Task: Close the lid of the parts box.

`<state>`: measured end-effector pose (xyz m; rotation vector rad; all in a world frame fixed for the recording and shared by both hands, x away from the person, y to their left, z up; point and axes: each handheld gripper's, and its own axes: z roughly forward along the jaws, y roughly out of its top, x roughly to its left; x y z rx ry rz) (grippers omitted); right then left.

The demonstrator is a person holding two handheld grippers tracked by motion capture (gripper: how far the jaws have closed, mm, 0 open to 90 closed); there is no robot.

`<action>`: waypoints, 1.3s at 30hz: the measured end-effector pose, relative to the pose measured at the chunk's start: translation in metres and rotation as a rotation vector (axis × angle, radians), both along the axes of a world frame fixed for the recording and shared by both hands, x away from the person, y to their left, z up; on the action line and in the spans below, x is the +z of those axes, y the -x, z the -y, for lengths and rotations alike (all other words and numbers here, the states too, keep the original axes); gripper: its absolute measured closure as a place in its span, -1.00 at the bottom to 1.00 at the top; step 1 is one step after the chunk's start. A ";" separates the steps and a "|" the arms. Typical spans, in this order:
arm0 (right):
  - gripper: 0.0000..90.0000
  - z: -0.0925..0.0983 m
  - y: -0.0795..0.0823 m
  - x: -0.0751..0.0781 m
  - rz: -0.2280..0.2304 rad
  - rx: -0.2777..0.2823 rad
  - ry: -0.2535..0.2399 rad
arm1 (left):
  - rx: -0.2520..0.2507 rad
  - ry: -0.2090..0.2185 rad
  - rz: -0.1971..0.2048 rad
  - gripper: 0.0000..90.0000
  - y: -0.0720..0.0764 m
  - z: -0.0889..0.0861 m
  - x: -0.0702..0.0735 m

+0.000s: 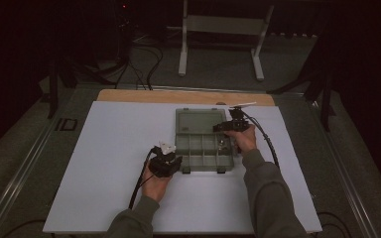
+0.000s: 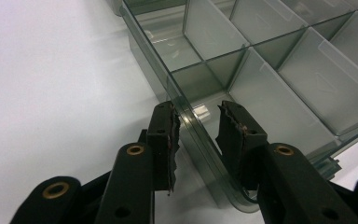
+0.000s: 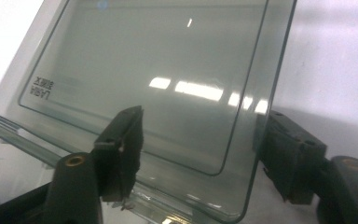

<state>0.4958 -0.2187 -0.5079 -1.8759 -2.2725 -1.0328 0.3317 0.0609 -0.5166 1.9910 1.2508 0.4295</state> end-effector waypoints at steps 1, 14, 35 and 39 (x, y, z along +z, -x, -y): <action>-0.15 0.001 0.000 0.001 0.001 -0.002 -0.001 | 0.002 0.000 0.000 0.51 0.000 0.000 0.000; 0.31 0.014 0.007 0.017 0.122 0.035 0.027 | 0.014 -0.015 0.014 0.55 0.000 0.003 0.000; 0.68 0.011 0.030 0.033 0.315 0.150 0.267 | 0.038 -0.011 0.016 0.58 0.001 0.005 -0.001; 0.83 0.019 0.035 0.028 0.334 0.141 0.229 | 0.038 -0.016 0.021 0.59 0.001 0.005 -0.001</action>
